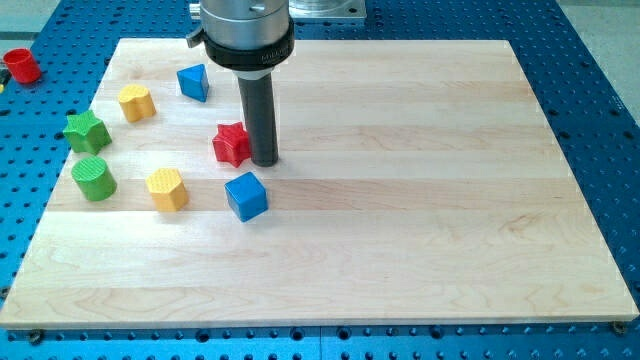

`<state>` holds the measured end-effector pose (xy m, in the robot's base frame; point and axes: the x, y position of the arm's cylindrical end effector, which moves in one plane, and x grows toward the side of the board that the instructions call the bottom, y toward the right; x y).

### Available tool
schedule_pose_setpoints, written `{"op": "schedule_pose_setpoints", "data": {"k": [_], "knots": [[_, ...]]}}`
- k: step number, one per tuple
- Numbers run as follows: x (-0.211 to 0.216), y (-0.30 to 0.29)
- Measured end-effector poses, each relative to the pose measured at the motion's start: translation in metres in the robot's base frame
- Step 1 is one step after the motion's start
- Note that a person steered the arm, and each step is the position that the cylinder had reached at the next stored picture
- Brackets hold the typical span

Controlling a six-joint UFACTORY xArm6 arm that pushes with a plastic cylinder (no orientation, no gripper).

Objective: Nudge the cube slightly up

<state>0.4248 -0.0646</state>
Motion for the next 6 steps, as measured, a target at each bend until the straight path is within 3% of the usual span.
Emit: {"op": "schedule_pose_setpoints", "data": {"k": [1, 2, 4, 6], "knots": [[0.051, 0.1], [0.095, 0.094], [0.092, -0.007], [0.08, -0.042]]}}
